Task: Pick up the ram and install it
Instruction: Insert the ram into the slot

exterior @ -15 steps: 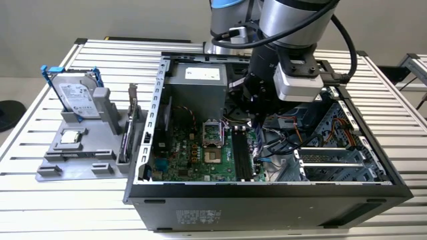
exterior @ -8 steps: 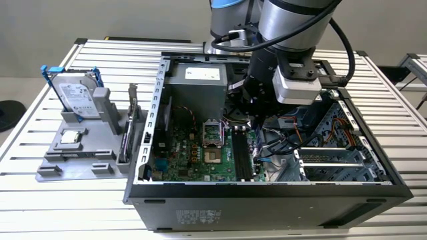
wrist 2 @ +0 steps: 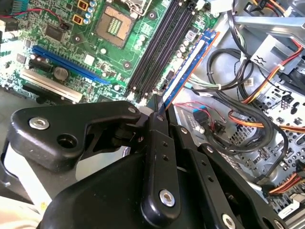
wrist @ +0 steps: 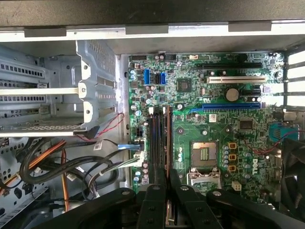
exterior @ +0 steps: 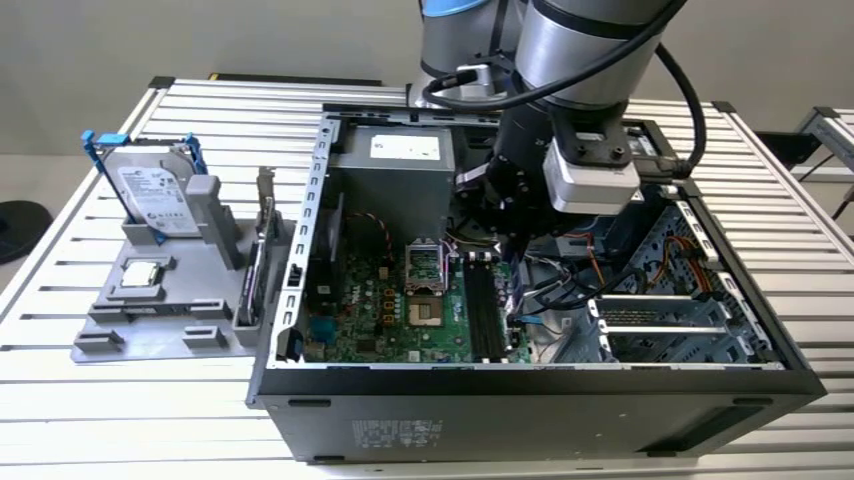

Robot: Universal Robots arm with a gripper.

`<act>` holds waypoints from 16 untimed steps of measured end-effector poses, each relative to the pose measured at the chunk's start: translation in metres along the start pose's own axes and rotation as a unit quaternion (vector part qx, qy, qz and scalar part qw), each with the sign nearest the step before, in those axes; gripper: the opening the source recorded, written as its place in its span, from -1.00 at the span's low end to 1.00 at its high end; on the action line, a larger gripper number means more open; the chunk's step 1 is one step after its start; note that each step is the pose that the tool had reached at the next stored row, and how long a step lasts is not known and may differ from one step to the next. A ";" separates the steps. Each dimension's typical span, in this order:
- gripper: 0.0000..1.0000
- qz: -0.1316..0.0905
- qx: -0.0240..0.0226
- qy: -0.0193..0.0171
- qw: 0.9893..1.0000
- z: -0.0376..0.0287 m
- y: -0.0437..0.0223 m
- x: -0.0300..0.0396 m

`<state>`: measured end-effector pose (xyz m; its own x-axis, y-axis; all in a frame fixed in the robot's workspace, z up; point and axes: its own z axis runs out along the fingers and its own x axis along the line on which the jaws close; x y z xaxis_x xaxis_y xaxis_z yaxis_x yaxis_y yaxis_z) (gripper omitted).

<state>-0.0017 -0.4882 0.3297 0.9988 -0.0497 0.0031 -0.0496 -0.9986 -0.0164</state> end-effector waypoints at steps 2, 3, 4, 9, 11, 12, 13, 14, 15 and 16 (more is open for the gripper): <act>-1.00 0.000 0.000 0.000 1.000 0.0009 0.0000 0.0000; -1.00 0.000 0.000 0.000 1.000 0.0014 0.0000 0.0000; -1.00 0.000 0.000 0.000 1.000 0.0018 0.0000 0.0000; -1.00 0.000 0.000 0.000 1.000 0.0051 0.0000 0.0000; -1.00 0.000 0.000 0.000 1.000 0.0061 0.0001 0.0000; -1.00 0.000 0.000 0.000 1.000 0.0067 0.0000 0.0000; -1.00 0.000 0.000 0.000 1.000 0.0073 0.0000 0.0000; -1.00 0.000 0.000 0.000 1.000 0.0078 0.0001 0.0000; -1.00 0.000 0.000 0.000 1.000 0.0083 0.0001 0.0000; -1.00 0.000 0.000 0.000 1.000 0.0089 0.0001 0.0000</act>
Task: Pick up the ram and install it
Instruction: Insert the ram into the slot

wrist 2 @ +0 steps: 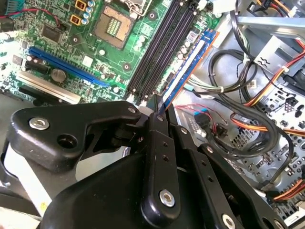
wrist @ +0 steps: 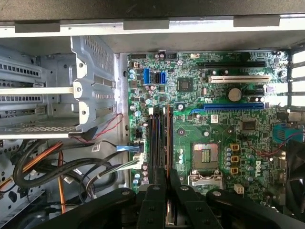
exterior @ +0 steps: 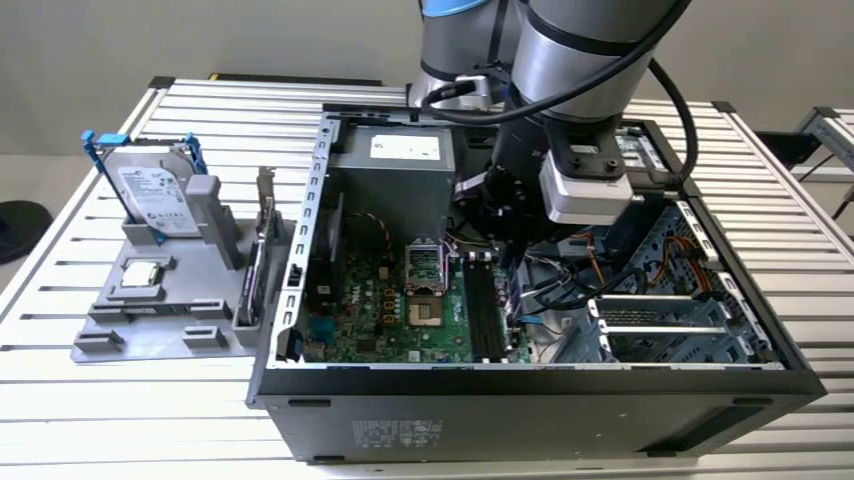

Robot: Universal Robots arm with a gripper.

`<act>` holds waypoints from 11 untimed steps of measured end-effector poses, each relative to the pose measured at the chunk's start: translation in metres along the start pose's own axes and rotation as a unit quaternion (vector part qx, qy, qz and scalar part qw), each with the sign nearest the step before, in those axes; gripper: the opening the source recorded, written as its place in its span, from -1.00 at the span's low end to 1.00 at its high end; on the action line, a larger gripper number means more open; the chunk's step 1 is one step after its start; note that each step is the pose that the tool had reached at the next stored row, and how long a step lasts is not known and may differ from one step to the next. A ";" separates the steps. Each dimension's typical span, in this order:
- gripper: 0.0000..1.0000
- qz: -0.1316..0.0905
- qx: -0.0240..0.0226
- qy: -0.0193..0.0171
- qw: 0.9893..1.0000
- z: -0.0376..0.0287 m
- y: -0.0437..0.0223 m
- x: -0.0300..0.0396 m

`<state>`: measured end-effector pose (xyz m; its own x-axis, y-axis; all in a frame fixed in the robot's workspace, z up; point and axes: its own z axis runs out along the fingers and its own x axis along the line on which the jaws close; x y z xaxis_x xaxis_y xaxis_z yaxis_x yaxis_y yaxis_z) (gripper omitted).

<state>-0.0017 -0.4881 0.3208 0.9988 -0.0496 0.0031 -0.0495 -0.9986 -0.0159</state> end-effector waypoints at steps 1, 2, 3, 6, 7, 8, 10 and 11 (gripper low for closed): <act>-1.00 0.000 0.000 0.000 1.000 0.0010 0.0000 0.0000; -1.00 0.000 0.000 0.000 1.000 0.0014 0.0000 0.0000; -1.00 0.000 0.000 0.000 1.000 0.0021 -0.0001 -0.0001; -1.00 0.000 0.000 0.000 1.000 0.0035 -0.0001 -0.0001; -1.00 0.000 0.000 0.000 1.000 0.0040 -0.0001 -0.0001; -1.00 0.000 0.000 0.000 1.000 0.0044 -0.0001 -0.0001; -1.00 0.000 0.000 0.000 1.000 0.0053 -0.0001 0.0004; -1.00 0.000 0.000 0.000 1.000 0.0058 -0.0001 0.0003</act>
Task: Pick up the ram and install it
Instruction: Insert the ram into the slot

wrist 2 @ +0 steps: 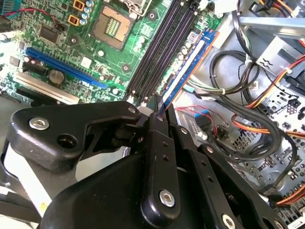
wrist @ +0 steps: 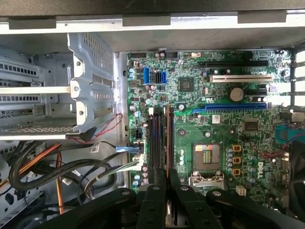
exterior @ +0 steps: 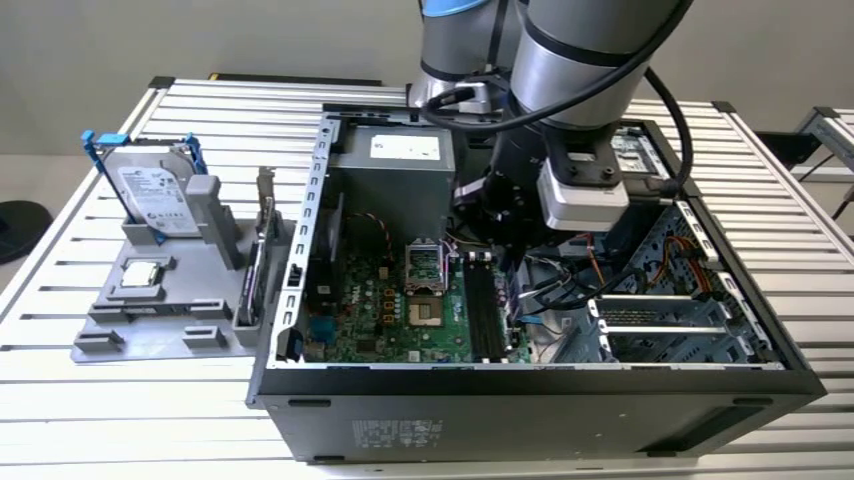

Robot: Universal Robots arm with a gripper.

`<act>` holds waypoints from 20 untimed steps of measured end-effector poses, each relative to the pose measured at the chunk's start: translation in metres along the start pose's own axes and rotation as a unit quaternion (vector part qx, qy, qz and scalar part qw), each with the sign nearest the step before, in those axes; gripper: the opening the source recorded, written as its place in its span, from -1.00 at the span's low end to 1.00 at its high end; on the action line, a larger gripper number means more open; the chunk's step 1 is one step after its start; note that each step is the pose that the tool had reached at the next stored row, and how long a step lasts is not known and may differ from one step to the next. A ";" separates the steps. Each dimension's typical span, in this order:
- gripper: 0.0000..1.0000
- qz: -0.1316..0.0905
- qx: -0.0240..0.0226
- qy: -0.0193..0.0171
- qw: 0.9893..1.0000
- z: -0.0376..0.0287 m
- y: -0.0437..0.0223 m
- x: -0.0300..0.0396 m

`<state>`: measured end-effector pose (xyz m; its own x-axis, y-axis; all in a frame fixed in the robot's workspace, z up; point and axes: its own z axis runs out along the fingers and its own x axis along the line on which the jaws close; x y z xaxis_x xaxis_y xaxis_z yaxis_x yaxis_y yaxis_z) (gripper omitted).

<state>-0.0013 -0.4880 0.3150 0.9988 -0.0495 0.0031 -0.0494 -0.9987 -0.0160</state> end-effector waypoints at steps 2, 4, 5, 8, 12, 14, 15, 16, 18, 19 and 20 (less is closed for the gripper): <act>-1.00 0.000 0.000 0.000 1.000 0.0010 0.0000 0.0000; -1.00 0.000 0.000 0.000 1.000 0.0020 0.0000 0.0000; -1.00 0.000 0.000 0.000 1.000 0.0025 0.0000 0.0000; -1.00 0.000 0.000 0.000 1.000 0.0041 0.0001 0.0000; -1.00 0.000 0.000 0.000 1.000 0.0071 0.0001 -0.0001; -1.00 0.000 0.000 0.000 1.000 0.0089 0.0001 -0.0001; -1.00 0.000 0.000 0.000 1.000 0.0097 0.0001 -0.0001; -1.00 0.000 0.000 0.000 1.000 0.0106 0.0002 -0.0001; -1.00 0.000 0.000 0.000 1.000 0.0122 0.0002 -0.0001; -1.00 0.000 0.000 0.000 1.000 0.0130 0.0002 -0.0001; -1.00 0.000 0.000 0.000 1.000 0.0135 0.0002 -0.0001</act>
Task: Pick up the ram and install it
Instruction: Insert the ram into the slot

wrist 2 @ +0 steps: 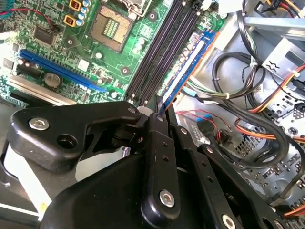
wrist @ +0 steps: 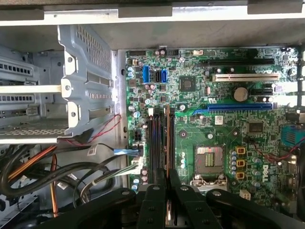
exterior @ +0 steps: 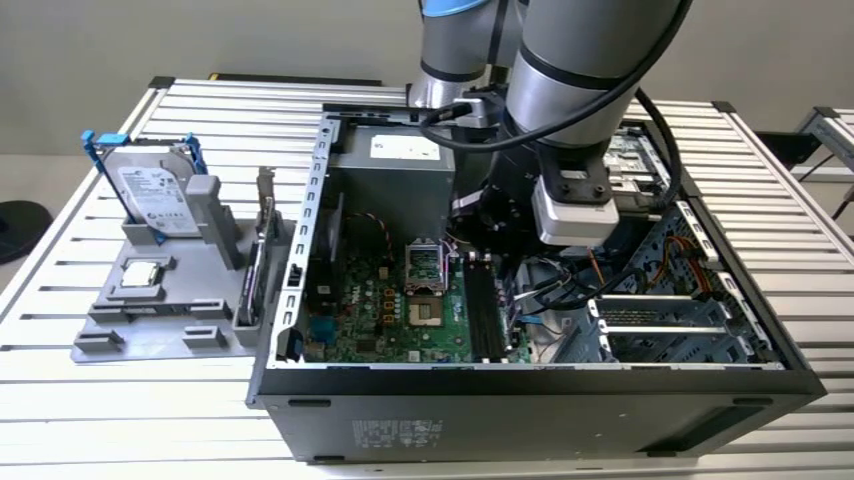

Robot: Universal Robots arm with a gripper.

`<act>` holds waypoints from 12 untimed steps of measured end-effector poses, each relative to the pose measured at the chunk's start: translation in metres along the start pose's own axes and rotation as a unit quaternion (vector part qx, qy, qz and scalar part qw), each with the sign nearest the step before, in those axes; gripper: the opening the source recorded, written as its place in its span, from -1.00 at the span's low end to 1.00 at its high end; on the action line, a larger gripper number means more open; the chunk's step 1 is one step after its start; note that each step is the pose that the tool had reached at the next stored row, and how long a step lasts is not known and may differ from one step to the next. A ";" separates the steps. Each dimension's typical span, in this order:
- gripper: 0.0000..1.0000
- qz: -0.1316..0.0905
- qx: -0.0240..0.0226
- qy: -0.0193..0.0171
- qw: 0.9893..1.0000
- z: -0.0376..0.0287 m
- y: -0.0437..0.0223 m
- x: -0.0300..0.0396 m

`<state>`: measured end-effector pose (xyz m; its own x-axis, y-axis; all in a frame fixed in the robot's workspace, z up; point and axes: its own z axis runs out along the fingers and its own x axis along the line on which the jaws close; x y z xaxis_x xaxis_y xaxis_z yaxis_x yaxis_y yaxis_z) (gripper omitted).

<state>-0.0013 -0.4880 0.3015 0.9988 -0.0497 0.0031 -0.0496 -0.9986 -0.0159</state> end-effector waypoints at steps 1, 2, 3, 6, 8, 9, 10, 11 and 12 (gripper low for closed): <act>-1.00 0.000 0.000 0.000 1.000 0.0001 0.0000 0.0000; -1.00 0.000 0.000 0.000 1.000 0.0003 0.0000 0.0000; -1.00 0.000 0.000 0.000 1.000 0.0003 0.0000 0.0000; -1.00 0.000 0.000 0.000 1.000 0.0005 0.0000 0.0001; -1.00 0.000 0.000 0.000 1.000 0.0005 0.0000 0.0001; -1.00 0.000 0.000 0.000 1.000 0.0005 0.0000 0.0001; -1.00 0.000 0.000 0.000 1.000 0.0005 0.0000 0.0001; -1.00 0.000 0.000 0.000 1.000 0.0007 0.0000 0.0001; -1.00 0.000 0.000 0.000 1.000 0.0013 -0.0001 0.0001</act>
<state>-0.0012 -0.4879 0.3002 0.9988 -0.0492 0.0027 -0.0492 -0.9987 -0.0157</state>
